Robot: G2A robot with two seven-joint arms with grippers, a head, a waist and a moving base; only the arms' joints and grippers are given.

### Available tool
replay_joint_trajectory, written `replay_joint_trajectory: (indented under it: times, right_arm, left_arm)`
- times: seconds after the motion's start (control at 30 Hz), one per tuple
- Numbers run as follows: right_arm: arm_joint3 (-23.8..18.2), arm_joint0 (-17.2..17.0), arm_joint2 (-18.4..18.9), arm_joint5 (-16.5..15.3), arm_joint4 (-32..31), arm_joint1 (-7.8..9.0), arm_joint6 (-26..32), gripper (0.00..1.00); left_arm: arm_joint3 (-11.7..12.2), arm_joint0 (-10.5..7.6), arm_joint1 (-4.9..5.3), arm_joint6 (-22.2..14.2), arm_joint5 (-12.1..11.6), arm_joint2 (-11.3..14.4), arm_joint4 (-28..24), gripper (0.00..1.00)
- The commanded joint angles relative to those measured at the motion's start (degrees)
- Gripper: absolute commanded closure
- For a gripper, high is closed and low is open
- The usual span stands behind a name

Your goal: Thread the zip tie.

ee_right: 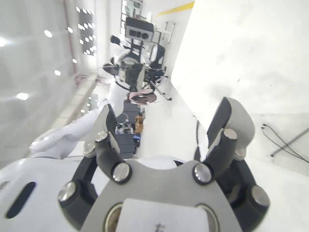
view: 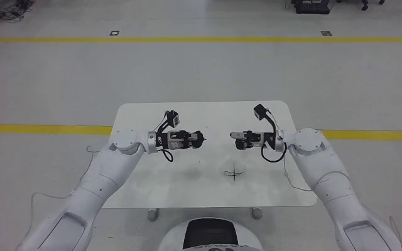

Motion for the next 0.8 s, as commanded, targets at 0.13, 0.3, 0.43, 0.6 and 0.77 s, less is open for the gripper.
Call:
replay_joint_trajectory:
  times: [0.13,0.3,0.43,0.6,0.77]
  right_arm:
    - [0.1,0.0,0.0,0.1,3.0,-0.03,0.0,0.00]
    - [-1.7,0.9,0.1,-0.6,-2.4,0.60,1.0,0.00]
    - [-3.9,3.6,-0.2,-2.0,-11.1,1.56,5.7,0.00]
    - [-7.9,6.7,-3.6,-2.0,-20.0,2.40,12.8,0.00]
    - [-8.4,7.3,-5.8,-2.0,-20.3,2.67,12.8,0.00]
  left_arm:
    - [-0.5,0.35,0.17,-0.3,-0.1,-0.3,0.0,1.00]
    - [-0.5,0.35,0.17,-0.3,-0.1,-0.3,0.0,1.00]
    - [-0.5,0.35,0.17,-0.3,-0.1,-0.3,0.0,1.00]
    - [-0.5,0.35,0.17,-0.3,-0.1,-0.3,0.0,1.00]
    - [-0.5,0.35,0.17,-0.3,-0.1,-0.3,0.0,1.00]
